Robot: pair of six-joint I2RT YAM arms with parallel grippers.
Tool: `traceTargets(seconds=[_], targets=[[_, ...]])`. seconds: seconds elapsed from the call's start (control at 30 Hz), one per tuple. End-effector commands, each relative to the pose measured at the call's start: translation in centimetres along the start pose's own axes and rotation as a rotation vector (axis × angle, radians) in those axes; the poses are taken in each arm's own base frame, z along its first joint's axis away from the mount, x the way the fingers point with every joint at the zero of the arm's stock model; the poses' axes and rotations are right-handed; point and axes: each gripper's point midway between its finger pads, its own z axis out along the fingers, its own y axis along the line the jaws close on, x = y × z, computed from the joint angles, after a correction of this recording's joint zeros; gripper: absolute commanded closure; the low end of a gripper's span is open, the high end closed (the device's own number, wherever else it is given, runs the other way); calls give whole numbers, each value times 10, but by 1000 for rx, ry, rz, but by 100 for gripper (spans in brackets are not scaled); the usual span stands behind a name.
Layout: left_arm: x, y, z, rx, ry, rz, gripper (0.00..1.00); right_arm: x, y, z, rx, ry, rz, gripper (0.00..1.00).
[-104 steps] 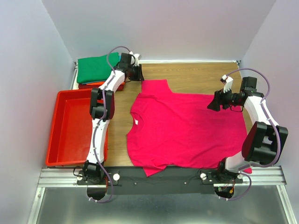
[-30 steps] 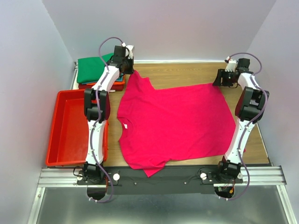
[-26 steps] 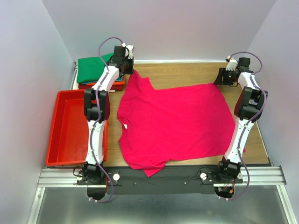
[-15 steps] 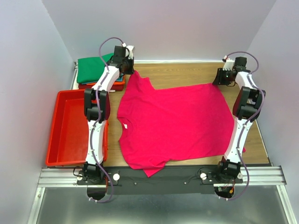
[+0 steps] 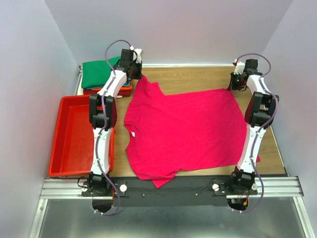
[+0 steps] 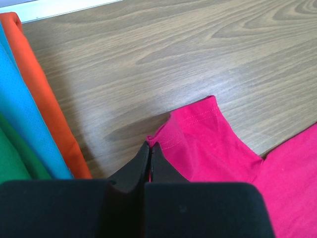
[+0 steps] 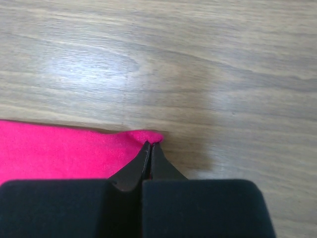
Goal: Fold and stack the t-shirts
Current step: Flatten the tshirt out
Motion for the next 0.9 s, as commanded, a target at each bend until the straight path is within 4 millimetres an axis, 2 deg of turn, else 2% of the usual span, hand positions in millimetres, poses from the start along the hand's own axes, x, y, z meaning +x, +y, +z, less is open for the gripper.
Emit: traceTargets(seconds=[0.0, 0.1, 0.13, 0.17, 0.2, 0.27, 0.3, 0.33, 0.4, 0.43, 0.53, 0.57, 0.63, 0.67, 0.73, 0.77, 0.8, 0.83, 0.87], targets=[[-13, -5, -19, 4, -22, 29, 100, 13, -8, -11, 72, 43, 3, 100], [-28, -9, -34, 0, -65, 42, 100, 16, 6, -46, 84, -23, -32, 99], [-23, -10, -36, 1, -58, 42, 100, 17, 9, -56, 91, -40, -43, 100], [-36, -15, -48, 8, -94, 49, 100, -6, 15, -87, 112, -126, -85, 100], [-32, -15, -51, 8, -90, 46, 100, 20, 22, -89, 102, -91, -81, 100], [-48, -23, -72, 15, -138, 58, 100, 22, 32, -110, 101, -120, -103, 100], [-51, -24, -77, 19, -152, 64, 100, 19, 40, -133, 111, -162, -131, 100], [-63, -29, -93, 23, -187, 75, 100, 15, 45, -147, 116, -190, -146, 99], [-77, -36, -112, 31, -230, 90, 100, 7, 52, -171, 125, -244, -173, 100], [-88, -43, -132, 35, -266, 105, 100, -8, 62, -202, 141, -315, -201, 100], [-106, -52, -170, 38, -338, 127, 100, -34, 78, -253, 160, -439, -249, 99], [-124, -62, -201, 45, -410, 148, 100, -49, 88, -288, 180, -520, -280, 99], [-134, -70, -229, 44, -464, 163, 100, -59, 101, -320, 185, -574, -329, 100], [-148, -80, -262, 48, -530, 182, 100, -67, 111, -349, 197, -633, -359, 100], [-163, -90, -296, 39, -606, 206, 100, -80, 124, -387, 210, -696, -409, 100], [-174, -100, -330, 39, -678, 228, 100, -82, 132, -408, 221, -735, -426, 100], [-180, -106, -348, 37, -718, 235, 100, -92, 140, -434, 235, -789, -444, 100], [-188, -121, -385, 50, -789, 256, 100, -95, 145, -450, 245, -818, -455, 99], [-194, -128, -406, 53, -842, 267, 100, -99, 151, -465, 251, -849, -459, 100]])
